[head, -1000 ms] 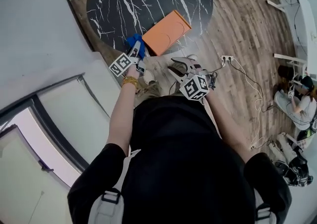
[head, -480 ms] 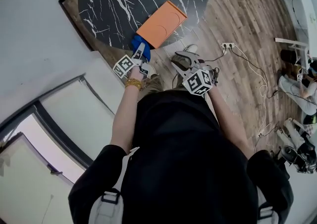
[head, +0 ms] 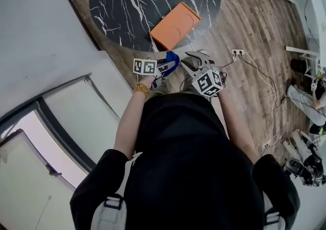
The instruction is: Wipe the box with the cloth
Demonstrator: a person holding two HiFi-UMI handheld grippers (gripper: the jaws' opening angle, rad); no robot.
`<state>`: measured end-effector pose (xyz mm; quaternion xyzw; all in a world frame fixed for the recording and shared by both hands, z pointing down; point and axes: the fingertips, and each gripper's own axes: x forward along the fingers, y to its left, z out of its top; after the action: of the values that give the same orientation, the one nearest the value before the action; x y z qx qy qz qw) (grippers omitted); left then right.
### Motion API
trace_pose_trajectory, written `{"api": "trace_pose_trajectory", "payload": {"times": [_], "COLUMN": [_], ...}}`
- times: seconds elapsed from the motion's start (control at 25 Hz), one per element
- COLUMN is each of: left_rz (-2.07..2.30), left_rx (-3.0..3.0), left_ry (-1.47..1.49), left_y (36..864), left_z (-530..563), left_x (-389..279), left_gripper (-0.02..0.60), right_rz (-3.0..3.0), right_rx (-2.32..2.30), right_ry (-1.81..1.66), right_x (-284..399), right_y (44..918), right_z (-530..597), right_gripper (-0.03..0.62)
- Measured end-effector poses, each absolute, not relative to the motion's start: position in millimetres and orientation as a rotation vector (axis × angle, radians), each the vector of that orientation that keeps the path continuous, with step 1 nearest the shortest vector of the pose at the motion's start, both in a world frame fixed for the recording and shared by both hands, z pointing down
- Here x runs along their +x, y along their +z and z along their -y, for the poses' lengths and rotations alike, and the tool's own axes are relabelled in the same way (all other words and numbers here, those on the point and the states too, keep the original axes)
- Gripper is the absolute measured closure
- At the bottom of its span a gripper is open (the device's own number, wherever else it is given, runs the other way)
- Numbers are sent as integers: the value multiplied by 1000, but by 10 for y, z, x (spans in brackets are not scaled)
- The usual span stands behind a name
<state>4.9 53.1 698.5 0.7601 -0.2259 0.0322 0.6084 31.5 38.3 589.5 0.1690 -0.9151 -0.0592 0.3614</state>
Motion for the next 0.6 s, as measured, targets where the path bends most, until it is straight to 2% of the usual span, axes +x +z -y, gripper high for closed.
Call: {"api": "trace_pose_trajectory", "payload": {"times": [0.12, 0.32, 0.4, 0.48, 0.6], "left_rz": [448, 520, 519, 508, 590], "left_rx": [1906, 1830, 1803, 1789, 1747], "left_ry": [182, -256, -413, -493, -530], "left_y": [6752, 6029, 5795, 5635, 5659], "left_z": [-613, -248, -148, -107, -66], "left_x": [94, -285, -392, -417, -477], "left_gripper": [474, 474, 474, 473, 471], "right_rz": [2420, 2483, 2468, 2469, 2492], "right_rx": [410, 195, 89, 45, 4], "right_ry": [-115, -172, -231, -267, -254], "right_x": [302, 120, -43, -249, -512], "right_y": [5715, 5515, 5584, 5638, 5662], "right_z": [-354, -373, -407, -382, -254], "right_gripper": [454, 451, 413, 375, 367]}}
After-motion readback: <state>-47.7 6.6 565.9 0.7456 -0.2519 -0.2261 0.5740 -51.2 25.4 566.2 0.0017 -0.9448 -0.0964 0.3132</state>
